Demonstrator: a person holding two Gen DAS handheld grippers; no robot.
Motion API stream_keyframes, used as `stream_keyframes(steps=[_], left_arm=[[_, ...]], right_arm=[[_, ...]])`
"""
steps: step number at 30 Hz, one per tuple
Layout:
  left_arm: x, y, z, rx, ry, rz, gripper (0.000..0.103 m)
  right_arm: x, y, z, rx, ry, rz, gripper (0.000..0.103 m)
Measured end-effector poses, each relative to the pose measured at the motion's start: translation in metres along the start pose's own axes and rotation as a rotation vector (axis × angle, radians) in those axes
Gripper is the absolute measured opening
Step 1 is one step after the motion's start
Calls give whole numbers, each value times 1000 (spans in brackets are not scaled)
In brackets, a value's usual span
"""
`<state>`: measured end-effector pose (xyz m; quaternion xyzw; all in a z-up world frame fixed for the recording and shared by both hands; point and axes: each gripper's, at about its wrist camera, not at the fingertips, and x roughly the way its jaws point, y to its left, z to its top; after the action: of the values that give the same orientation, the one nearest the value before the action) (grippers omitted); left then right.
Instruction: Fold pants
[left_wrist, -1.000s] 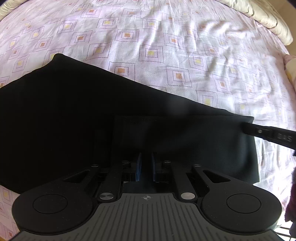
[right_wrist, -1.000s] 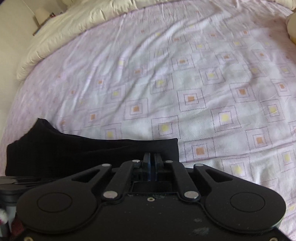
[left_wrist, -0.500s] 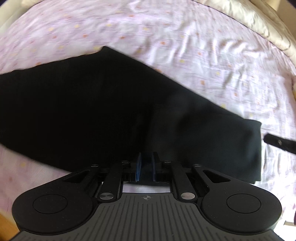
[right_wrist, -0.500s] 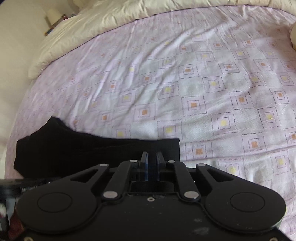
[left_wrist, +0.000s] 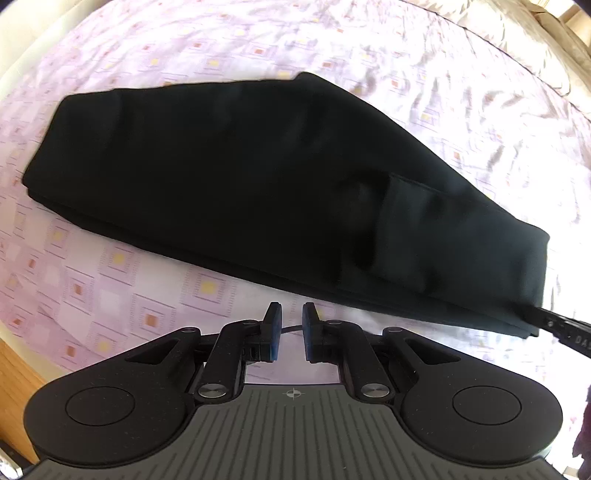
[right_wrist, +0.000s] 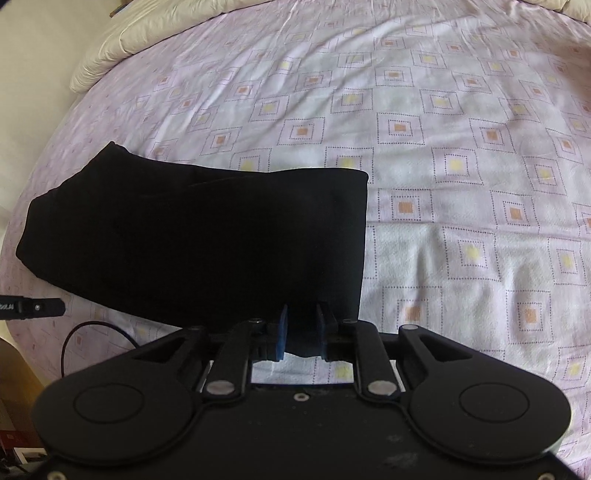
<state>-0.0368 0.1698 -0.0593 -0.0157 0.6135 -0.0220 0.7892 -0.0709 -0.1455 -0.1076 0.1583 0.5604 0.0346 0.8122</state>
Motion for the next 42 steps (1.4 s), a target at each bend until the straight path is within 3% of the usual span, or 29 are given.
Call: stream_keyframes(steps=[10, 12, 19, 21, 23, 26, 29, 32, 38, 42], left_arm=[[-15, 31, 21, 21, -109, 73, 12], [-11, 38, 29, 27, -134, 96, 12], [-16, 91, 49, 37, -171, 119, 12], [-18, 109, 55, 38, -179, 119, 12], [-19, 125, 61, 50, -188, 124, 12], [-19, 147, 67, 76, -201, 123, 12], [-13, 168, 75, 81, -199, 123, 12], [-6, 187, 86, 71, -146, 87, 12], [5, 215, 100, 60, -138, 74, 12], [11, 227, 107, 58, -134, 67, 12]], right_arm=[[-29, 31, 1, 50, -115, 31, 30], [-33, 53, 4, 37, -146, 40, 37], [-35, 160, 15, -78, -250, 34, 42], [-34, 195, 19, -101, -293, -3, 53], [-31, 226, 23, -106, -334, -82, 57], [-21, 263, 29, -73, -380, -267, 57], [-7, 278, 43, -59, -343, -210, 48], [14, 288, 59, -24, -255, -117, 22], [52, 295, 82, 53, -192, -97, 10], [71, 288, 102, 92, -174, -103, 8]])
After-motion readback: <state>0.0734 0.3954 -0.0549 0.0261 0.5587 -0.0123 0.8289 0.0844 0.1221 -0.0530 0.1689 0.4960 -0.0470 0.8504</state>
